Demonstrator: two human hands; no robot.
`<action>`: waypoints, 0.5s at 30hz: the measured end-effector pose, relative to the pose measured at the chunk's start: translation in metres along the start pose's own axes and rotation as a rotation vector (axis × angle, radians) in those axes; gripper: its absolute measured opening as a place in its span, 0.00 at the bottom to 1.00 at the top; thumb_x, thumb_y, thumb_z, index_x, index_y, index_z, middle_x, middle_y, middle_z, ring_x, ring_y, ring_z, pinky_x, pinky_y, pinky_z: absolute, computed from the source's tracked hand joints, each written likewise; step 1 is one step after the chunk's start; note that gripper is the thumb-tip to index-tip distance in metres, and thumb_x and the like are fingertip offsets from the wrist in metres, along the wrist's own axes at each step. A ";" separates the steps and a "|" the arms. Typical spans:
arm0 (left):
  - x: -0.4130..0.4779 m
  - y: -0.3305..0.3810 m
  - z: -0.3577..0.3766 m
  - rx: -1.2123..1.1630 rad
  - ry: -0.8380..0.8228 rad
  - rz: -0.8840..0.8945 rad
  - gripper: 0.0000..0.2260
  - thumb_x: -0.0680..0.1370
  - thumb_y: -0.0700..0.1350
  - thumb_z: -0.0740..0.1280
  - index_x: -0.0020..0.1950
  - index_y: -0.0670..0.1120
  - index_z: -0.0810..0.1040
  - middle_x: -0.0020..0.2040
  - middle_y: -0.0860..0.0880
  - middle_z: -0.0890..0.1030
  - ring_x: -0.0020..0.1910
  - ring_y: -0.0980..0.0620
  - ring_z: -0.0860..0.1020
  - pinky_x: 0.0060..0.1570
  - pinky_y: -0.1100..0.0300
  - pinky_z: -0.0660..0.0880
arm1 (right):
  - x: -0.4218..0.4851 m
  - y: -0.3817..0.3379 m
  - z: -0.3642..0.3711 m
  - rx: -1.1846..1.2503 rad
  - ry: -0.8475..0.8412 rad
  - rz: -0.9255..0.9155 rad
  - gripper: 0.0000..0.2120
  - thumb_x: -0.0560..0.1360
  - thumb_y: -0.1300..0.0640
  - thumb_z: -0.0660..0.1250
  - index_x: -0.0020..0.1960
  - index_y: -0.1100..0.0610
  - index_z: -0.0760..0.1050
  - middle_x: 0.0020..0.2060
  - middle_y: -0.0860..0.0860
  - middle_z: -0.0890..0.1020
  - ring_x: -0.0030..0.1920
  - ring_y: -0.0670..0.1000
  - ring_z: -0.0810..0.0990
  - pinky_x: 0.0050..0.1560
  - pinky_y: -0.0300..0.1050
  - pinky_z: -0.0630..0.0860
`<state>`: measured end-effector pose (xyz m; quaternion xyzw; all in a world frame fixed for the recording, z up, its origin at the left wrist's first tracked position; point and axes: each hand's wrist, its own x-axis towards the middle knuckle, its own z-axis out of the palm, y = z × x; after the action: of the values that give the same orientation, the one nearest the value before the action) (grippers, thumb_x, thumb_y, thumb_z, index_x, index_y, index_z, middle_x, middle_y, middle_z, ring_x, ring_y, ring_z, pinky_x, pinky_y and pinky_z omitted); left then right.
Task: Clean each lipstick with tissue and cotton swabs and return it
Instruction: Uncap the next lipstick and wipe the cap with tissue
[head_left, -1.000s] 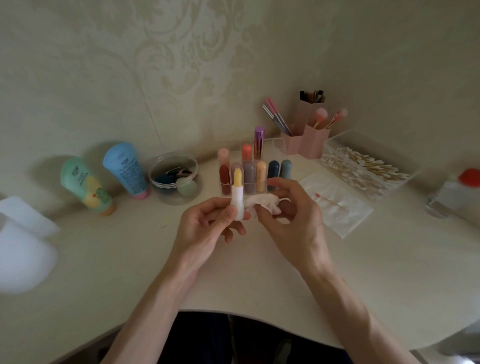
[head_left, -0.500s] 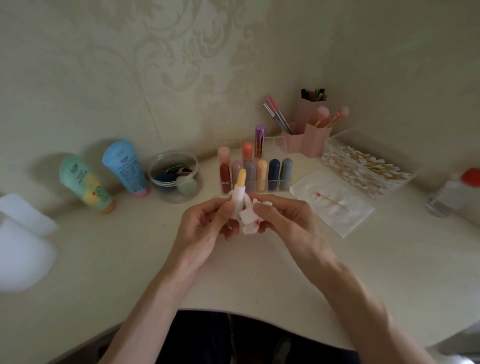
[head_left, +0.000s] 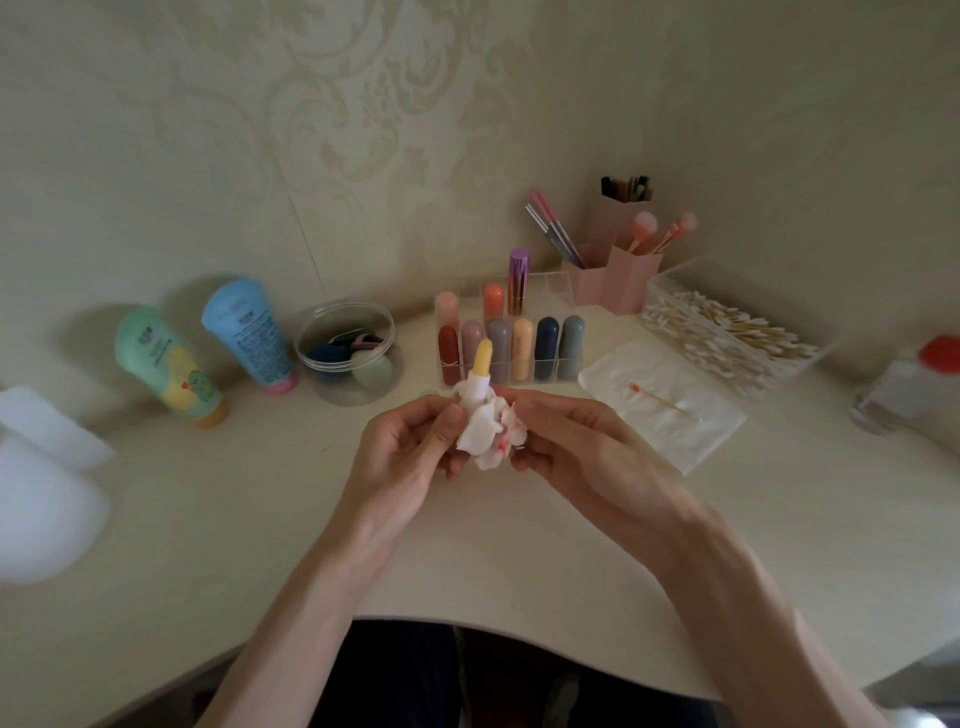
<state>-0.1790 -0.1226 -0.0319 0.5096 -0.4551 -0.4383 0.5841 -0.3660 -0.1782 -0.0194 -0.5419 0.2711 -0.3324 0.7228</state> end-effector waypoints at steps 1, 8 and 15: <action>0.000 0.000 0.000 -0.005 0.003 0.002 0.14 0.79 0.49 0.66 0.50 0.38 0.84 0.33 0.47 0.77 0.31 0.55 0.73 0.34 0.65 0.72 | 0.000 0.000 -0.001 0.002 -0.004 0.004 0.16 0.86 0.59 0.61 0.68 0.65 0.79 0.62 0.69 0.81 0.56 0.58 0.78 0.54 0.46 0.73; 0.001 -0.004 0.000 0.007 0.011 0.031 0.10 0.81 0.42 0.68 0.53 0.34 0.82 0.37 0.50 0.83 0.31 0.57 0.75 0.34 0.67 0.72 | -0.001 0.002 -0.007 0.002 0.051 0.081 0.15 0.84 0.57 0.64 0.67 0.60 0.82 0.62 0.62 0.84 0.68 0.66 0.79 0.75 0.71 0.66; 0.000 -0.004 0.004 0.036 -0.030 0.053 0.08 0.79 0.36 0.69 0.52 0.30 0.81 0.34 0.50 0.84 0.30 0.59 0.79 0.34 0.70 0.73 | 0.001 0.008 0.000 -0.108 0.146 -0.006 0.14 0.77 0.60 0.74 0.62 0.59 0.84 0.55 0.58 0.87 0.60 0.62 0.85 0.69 0.59 0.78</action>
<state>-0.1831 -0.1233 -0.0359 0.5012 -0.4849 -0.4221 0.5792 -0.3639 -0.1778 -0.0270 -0.5550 0.3391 -0.3580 0.6699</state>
